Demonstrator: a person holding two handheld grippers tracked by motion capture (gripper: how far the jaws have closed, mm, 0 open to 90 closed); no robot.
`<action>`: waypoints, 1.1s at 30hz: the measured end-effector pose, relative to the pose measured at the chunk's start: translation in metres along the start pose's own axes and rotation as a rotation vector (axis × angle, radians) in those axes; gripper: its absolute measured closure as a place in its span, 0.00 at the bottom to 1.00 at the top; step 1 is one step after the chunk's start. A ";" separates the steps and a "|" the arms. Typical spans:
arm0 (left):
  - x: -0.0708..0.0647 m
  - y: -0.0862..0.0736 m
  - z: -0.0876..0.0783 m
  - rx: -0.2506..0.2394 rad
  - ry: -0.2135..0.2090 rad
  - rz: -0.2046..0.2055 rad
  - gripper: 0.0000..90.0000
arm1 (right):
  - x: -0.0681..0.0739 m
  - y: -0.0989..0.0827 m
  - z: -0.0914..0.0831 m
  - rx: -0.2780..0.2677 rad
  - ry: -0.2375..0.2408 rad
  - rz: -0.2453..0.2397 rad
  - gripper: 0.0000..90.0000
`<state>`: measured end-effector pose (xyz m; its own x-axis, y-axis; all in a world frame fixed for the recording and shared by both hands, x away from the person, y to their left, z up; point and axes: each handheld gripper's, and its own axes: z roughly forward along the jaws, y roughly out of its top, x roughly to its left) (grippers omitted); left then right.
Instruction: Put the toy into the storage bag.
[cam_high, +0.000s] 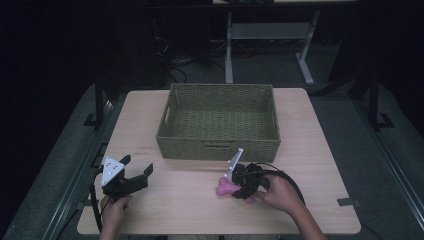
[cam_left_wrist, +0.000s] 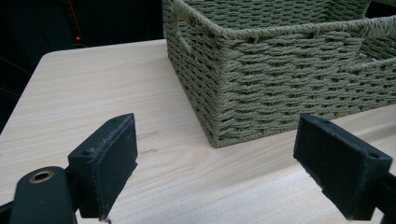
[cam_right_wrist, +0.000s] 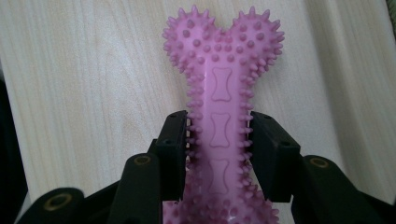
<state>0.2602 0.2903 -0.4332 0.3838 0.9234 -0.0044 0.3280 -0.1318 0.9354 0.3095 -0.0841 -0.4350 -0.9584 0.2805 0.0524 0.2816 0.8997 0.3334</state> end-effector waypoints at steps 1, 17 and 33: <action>0.001 0.000 0.000 0.004 -0.001 -0.001 0.14 | -0.001 0.000 0.000 0.002 0.000 -0.001 0.64; 0.000 0.001 0.001 0.001 0.004 -0.008 0.14 | -0.014 0.007 -0.035 -0.044 0.062 -0.014 0.64; -0.001 0.000 0.001 0.004 0.004 0.003 0.14 | -0.030 0.010 -0.070 -0.092 0.095 -0.014 0.64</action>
<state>0.2608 0.2891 -0.4337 0.3816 0.9243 -0.0003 0.3301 -0.1359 0.9341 0.3382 -0.1070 -0.3672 -0.9635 0.2315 0.1346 0.2670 0.8674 0.4198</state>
